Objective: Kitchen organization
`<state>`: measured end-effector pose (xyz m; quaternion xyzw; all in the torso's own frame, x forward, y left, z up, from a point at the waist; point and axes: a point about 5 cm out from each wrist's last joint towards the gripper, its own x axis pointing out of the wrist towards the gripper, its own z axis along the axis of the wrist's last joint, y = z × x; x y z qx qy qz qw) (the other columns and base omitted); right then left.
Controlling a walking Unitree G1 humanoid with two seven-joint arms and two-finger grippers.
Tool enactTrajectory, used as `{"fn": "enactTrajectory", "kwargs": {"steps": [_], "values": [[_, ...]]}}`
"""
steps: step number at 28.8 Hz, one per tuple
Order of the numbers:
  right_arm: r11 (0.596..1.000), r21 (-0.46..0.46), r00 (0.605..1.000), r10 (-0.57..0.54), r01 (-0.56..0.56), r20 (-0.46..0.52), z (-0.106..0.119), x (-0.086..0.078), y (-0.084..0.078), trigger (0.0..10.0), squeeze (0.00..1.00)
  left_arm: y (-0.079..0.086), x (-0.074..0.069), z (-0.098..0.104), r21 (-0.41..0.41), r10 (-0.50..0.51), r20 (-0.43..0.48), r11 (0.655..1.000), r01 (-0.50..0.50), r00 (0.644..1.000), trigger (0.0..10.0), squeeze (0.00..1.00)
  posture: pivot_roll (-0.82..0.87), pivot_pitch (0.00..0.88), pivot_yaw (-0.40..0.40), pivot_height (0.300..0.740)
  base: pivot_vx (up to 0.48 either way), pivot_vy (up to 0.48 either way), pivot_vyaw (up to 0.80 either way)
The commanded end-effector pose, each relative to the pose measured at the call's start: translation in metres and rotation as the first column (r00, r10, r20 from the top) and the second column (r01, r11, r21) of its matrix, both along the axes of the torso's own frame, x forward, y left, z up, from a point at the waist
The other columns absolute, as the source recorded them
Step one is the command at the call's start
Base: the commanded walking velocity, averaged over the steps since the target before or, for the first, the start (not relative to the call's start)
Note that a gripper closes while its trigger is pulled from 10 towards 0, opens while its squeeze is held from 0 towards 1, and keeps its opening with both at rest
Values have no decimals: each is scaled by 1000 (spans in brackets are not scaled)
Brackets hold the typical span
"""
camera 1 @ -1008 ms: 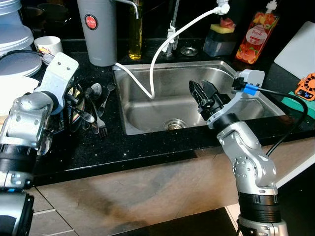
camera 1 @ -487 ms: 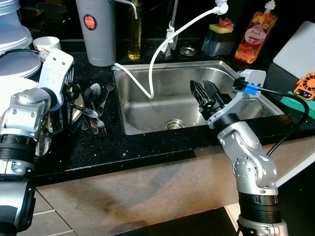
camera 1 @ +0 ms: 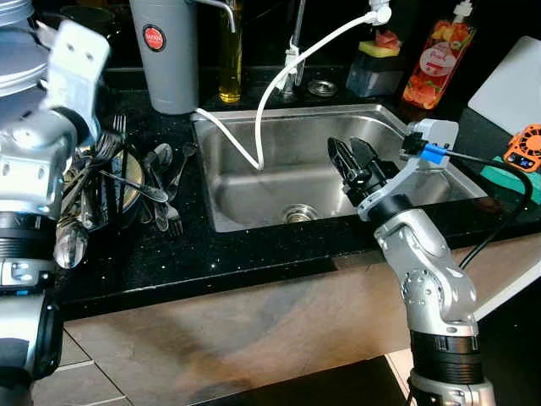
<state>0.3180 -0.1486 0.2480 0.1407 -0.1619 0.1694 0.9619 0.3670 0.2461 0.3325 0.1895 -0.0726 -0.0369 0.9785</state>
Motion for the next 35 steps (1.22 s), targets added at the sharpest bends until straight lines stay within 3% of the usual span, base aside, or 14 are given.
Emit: {"fn": "enactTrajectory", "kwargs": {"steps": [1,6,7,8,9,14,15,16,17,19,24,25,29,35], "values": [[1000,5,1000,-21,21,12,3,-2,-6,10000,0,-12,-3,10,-14,-48,40,999,49,998,10000,0,45,16,-34,740,0,0,0],[1000,5,1000,-23,23,15,4,-2,-7,10000,0,-16,-3,10,17,-51,33,999,51,998,10000,0,45,16,-34,740,0,0,0],[1000,5,1000,-24,24,17,4,-2,-7,10000,0,-13,-3,5,72,-41,3,997,40,999,10000,0,42,14,-30,740,0,0,0],[1000,4,999,-25,25,19,5,-2,-7,10000,0,-4,-5,0,146,-16,-37,989,21,999,10000,949,41,15,-23,740,0,0,0],[1000,3,999,-29,29,20,5,-3,-8,10000,0,12,-8,-2,175,49,-54,984,-38,997,10000,1000,40,15,-17,740,0,0,0],[999,3,999,-39,39,16,3,-4,-10,10000,0,35,-14,-5,168,157,-60,975,-145,986,10000,1000,43,16,-12,740,0,0,0],[999,3,999,-45,45,10,1,-4,-12,10000,0,36,-21,-22,152,165,-111,977,-147,980,10000,1000,52,16,-13,740,0,0,0],[999,3,999,-45,45,10,1,-4,-12,10000,0,36,-21,-22,152,165,-111,977,-147,980,10000,1000,52,16,-13,740,0,0,0],[999,3,999,-48,48,6,-1,-4,-13,10000,0,34,-27,-34,142,160,-151,980,-139,975,10000,1000,52,16,-13,740,0,0,0],[999,0,999,-40,40,1,-1,-3,-13,10000,0,27,-51,-45,160,43,-214,987,-9,976,10000,1000,92,27,-45,740,0,0,0],[1000,-4,1000,-15,15,-7,-2,1,-9,10000,0,31,-75,-32,218,-3,-228,974,54,974,10000,1000,104,26,-53,740,0,0,0],[1000,-5,1000,-5,5,-8,-2,3,-8,10000,0,33,-81,-31,240,-4,-236,969,63,972,10000,0,136,32,-69,740,0,0,0],[1000,-7,1000,27,-27,-14,-2,7,-2,10000,0,29,-94,-38,265,-36,-277,958,112,960,10000,0,152,38,-83,740,0,0,0],[999,-9,999,47,-47,-23,-4,7,3,10000,0,29,-105,-49,261,-2,-337,961,96,942,10000,0,160,43,-86,740,0,0,0]]}}
